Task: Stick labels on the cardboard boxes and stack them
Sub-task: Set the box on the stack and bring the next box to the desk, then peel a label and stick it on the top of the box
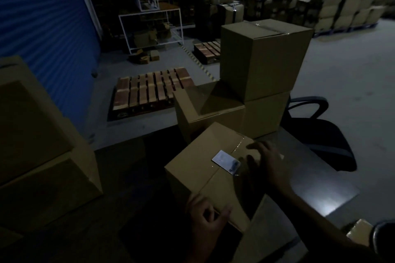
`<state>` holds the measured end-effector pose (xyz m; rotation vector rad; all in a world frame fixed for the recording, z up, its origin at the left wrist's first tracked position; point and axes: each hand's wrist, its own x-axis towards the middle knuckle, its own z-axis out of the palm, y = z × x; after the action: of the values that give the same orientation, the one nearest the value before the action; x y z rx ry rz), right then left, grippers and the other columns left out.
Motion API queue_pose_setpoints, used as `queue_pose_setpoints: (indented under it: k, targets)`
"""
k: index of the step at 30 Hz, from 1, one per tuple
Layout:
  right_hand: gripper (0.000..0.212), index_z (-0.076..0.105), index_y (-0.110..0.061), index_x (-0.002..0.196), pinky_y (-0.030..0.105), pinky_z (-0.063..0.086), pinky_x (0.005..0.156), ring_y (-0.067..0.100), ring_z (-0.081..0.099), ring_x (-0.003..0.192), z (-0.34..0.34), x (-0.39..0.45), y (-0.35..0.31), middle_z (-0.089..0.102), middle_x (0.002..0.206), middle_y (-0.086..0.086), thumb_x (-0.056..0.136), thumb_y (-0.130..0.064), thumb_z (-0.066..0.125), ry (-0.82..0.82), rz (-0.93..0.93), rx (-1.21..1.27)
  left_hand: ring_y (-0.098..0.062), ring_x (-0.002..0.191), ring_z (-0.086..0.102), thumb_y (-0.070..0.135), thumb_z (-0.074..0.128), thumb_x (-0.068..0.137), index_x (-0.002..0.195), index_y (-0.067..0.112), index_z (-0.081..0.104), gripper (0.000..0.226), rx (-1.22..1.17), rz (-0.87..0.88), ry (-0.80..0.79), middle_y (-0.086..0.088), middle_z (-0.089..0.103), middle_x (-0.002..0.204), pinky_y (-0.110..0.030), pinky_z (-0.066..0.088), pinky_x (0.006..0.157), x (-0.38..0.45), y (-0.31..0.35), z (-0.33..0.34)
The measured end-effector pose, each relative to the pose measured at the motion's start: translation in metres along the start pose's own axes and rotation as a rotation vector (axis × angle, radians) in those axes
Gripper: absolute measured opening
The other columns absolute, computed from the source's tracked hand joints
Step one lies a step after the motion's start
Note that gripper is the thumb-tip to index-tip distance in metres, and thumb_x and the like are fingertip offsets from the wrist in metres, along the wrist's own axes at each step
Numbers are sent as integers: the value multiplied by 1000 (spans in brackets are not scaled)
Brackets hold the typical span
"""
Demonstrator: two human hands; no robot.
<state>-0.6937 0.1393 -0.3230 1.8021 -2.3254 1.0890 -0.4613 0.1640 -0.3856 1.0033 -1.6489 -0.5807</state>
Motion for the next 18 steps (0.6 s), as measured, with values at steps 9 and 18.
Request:
queue_pose_setpoints:
  k: [9,18]
  targets:
    - [27,67,-30,112,38,44,80,18,53,99,48,-7,-31,59,106,-7,90,-46,66,-81,23,-103,-23,124,49,41,86,79,124,24,57,56,336,-185,-302,-1,54,131,-36,42,92,153,-48,-12]
    - [25,63,-36,102,40,38,81,16,47,100,36,-4,-28,53,103,-13,84,-53,56,-181,-43,-117,-18,118,55,64,73,84,132,34,46,62,404,-327,-397,4,52,136,-43,53,94,117,-48,-8]
